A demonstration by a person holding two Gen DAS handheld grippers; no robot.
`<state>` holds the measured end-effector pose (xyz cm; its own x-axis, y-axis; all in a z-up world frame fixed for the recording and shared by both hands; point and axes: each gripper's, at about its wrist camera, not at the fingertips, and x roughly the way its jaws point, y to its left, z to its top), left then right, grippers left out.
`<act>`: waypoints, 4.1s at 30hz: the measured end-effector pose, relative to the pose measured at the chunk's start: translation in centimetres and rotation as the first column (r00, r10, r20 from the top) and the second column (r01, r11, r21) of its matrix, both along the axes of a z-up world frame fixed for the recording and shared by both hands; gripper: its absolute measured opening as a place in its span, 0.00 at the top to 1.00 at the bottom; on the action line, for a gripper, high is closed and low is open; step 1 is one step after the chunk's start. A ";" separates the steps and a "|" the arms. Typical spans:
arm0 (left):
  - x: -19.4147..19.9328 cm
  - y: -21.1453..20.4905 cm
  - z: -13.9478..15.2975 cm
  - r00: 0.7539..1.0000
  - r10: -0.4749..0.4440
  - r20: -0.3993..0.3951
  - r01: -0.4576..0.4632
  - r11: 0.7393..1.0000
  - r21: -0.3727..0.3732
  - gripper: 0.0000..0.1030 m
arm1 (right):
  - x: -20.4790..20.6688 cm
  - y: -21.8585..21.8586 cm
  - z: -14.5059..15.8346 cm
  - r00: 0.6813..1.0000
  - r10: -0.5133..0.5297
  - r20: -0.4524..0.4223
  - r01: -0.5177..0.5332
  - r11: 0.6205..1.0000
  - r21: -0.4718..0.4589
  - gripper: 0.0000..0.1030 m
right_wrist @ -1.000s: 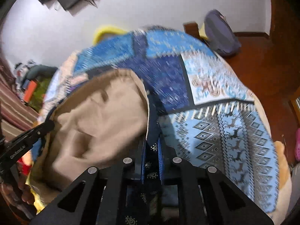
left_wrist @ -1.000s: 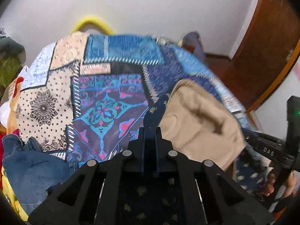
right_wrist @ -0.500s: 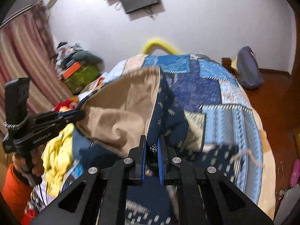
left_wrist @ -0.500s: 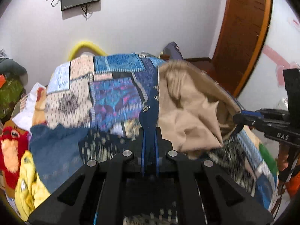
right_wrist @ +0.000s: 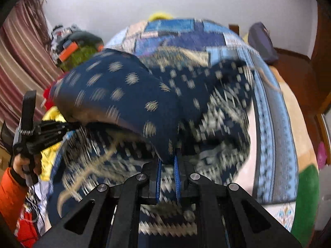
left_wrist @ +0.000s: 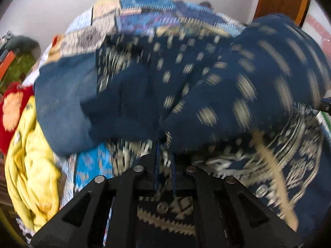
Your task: Fold large clothes
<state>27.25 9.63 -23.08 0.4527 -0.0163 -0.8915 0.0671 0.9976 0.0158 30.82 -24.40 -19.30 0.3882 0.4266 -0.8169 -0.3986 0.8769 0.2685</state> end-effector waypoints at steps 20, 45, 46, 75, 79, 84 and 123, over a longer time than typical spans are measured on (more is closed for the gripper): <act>-2.3 -4.2 7.8 0.969 -0.104 0.226 0.109 0.994 -0.009 0.49 | -1.8 0.9 5.4 0.994 0.039 0.105 -0.038 0.999 -0.008 0.92; -3.1 -6.3 -1.2 0.991 -0.113 0.068 0.111 0.993 0.027 0.42 | -4.4 0.7 -2.8 0.996 0.031 0.085 0.003 0.928 -0.374 0.90; -3.0 -6.4 -1.2 0.991 -0.112 0.068 0.111 0.993 0.026 0.42 | -4.7 0.3 -3.0 0.995 0.008 0.095 0.035 0.895 -0.445 0.86; -13.6 6.9 0.0 0.996 0.073 -0.044 -0.078 0.988 -0.133 0.22 | -13.1 -7.8 -1.3 0.965 -0.206 -0.162 0.218 0.974 0.058 0.12; -14.9 7.8 -2.1 0.994 0.066 -0.087 -0.089 0.952 -0.293 0.22 | -13.6 -6.7 -1.6 0.971 -0.187 -0.149 0.195 0.980 0.042 0.13; -14.9 8.3 -5.5 0.982 0.102 -0.162 -0.159 0.905 -0.395 0.22 | -13.9 -5.2 -1.9 0.981 -0.120 -0.152 0.128 0.991 0.041 0.35; 4.8 7.9 -1.8 0.960 0.257 0.112 -0.225 0.945 -0.239 0.85 | 7.8 -3.1 -2.9 0.985 -0.147 0.095 0.148 0.989 -0.003 0.93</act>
